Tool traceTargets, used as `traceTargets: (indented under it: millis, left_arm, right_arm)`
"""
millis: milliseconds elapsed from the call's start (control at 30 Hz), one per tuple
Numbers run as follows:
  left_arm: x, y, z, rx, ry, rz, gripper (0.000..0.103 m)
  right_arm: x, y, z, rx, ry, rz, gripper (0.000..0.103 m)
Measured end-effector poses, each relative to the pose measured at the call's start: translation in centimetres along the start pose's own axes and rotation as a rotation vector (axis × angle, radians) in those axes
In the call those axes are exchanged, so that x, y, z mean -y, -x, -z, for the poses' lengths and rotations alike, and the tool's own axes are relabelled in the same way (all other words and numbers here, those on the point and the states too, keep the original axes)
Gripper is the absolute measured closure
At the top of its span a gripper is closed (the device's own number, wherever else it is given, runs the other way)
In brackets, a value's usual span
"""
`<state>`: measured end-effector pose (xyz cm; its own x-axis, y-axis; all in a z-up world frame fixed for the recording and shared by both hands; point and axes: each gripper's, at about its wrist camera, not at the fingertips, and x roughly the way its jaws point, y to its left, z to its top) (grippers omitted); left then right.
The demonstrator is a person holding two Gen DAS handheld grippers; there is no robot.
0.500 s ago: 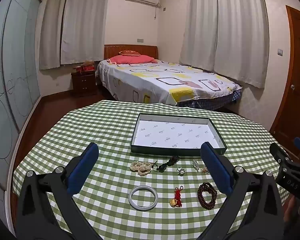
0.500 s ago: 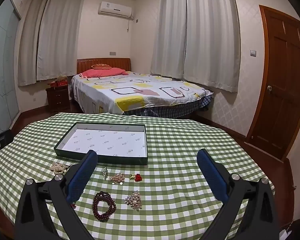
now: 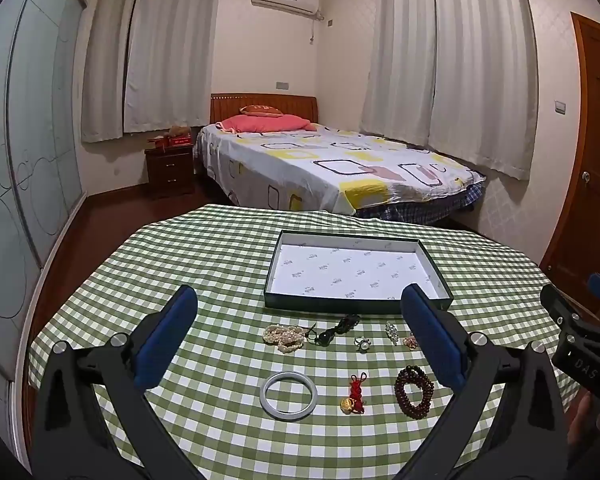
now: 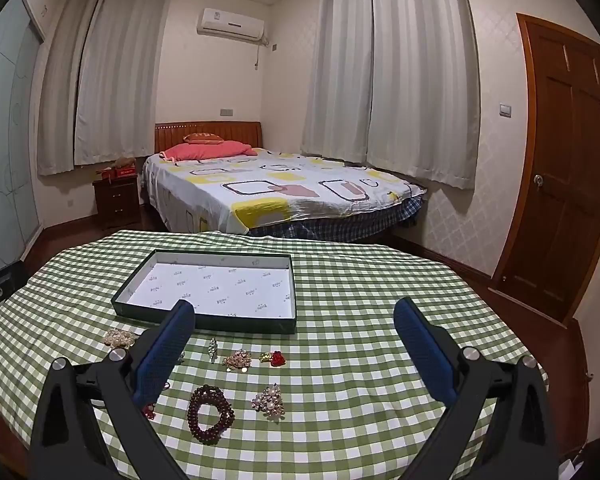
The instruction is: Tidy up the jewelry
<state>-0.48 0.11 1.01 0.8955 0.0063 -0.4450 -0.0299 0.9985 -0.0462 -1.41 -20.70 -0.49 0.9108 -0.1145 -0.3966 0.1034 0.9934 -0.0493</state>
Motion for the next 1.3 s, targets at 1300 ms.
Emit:
traceTargets:
  millis: [1300]
  left_arm:
    - [-0.47, 0.07, 0.39, 0.0, 0.001, -0.001, 0.004]
  right_arm:
    - [-0.14, -0.2, 0.49, 0.006, 0.003, 0.0, 0.005]
